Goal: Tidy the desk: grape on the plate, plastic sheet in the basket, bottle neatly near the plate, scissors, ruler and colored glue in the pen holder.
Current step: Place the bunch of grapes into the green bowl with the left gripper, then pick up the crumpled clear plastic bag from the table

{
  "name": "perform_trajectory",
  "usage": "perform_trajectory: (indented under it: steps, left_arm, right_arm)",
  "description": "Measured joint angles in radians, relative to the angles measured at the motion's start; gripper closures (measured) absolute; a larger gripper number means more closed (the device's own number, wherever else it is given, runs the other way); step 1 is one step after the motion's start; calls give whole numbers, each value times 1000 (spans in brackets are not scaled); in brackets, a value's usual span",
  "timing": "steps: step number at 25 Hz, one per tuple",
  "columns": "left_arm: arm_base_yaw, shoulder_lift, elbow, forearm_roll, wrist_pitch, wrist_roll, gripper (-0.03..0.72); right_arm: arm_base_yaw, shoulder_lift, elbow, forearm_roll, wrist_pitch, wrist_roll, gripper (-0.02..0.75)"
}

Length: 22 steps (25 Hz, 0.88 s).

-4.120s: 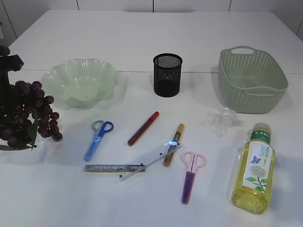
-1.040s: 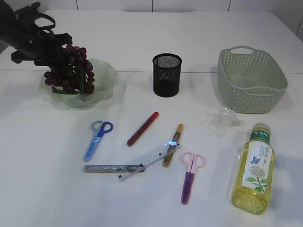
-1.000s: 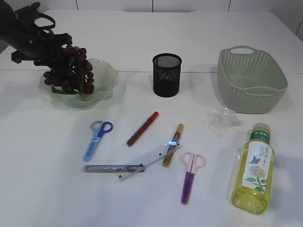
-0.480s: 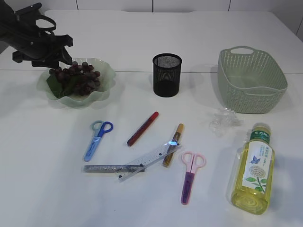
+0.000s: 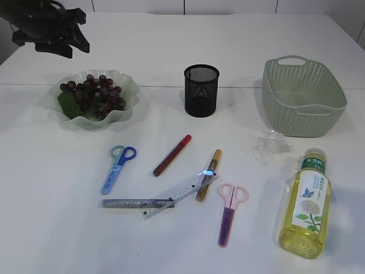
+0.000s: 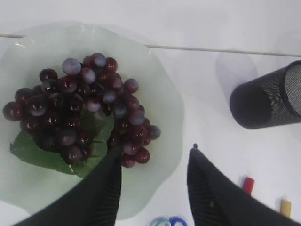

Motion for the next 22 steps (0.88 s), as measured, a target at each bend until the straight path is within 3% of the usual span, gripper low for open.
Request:
perform_trajectory:
  steps: [6, 11, 17, 22]
  left_arm:
    - [0, 0, -141, 6, 227, 1, 347]
    - [0, 0, -187, 44, 372, -10, 347]
    - [0, -18, -189, 150, 402, -43, 309]
    - [0, -89, -189, 171, 404, -53, 288]
  right_arm:
    - [0, 0, 0, 0, -27, 0, 162]
    - [0, 19, 0, 9, -29, 0, 162]
    - [0, 97, 0, 78, -29, 0, 162]
    - [0, 179, -10, 152, -37, 0, 162]
